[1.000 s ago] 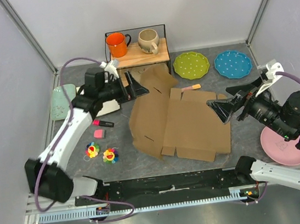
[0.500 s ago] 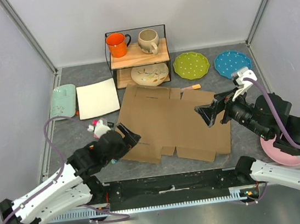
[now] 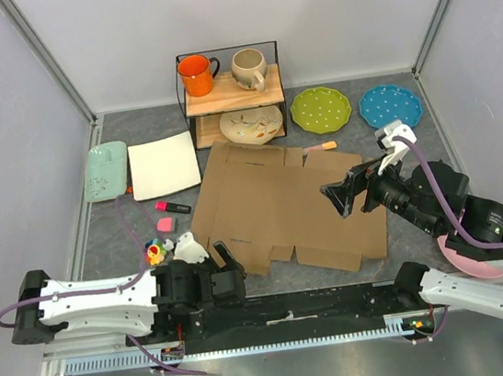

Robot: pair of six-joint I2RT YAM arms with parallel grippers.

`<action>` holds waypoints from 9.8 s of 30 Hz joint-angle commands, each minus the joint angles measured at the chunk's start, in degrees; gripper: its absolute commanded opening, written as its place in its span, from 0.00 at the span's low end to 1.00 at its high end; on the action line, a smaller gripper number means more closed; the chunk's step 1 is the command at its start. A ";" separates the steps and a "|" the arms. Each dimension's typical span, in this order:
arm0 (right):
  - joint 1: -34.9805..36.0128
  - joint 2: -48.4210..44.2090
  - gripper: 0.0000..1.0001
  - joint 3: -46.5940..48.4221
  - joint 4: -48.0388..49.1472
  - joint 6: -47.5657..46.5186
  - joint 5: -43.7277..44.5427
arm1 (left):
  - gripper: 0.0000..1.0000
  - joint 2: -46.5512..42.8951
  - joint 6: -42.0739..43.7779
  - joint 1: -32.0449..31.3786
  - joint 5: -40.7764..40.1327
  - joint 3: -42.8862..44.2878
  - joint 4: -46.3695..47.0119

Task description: Fold the paper box

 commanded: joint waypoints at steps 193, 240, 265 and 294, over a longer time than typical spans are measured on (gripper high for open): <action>-27.52 68.59 0.98 6.93 33.82 -16.68 -19.80 | 0.55 33.30 57.80 37.61 26.34 -10.93 71.53; -25.60 67.10 0.58 -2.30 32.59 -17.20 -21.59 | 0.54 35.41 54.45 38.93 30.12 -12.60 73.28; -24.02 62.71 0.13 -3.80 31.53 -17.90 -12.37 | 0.55 34.36 50.76 39.11 32.31 -15.41 75.57; 7.10 45.58 0.00 9.66 0.76 -44.42 30.09 | 0.74 -6.16 78.00 39.28 16.24 -7.41 54.73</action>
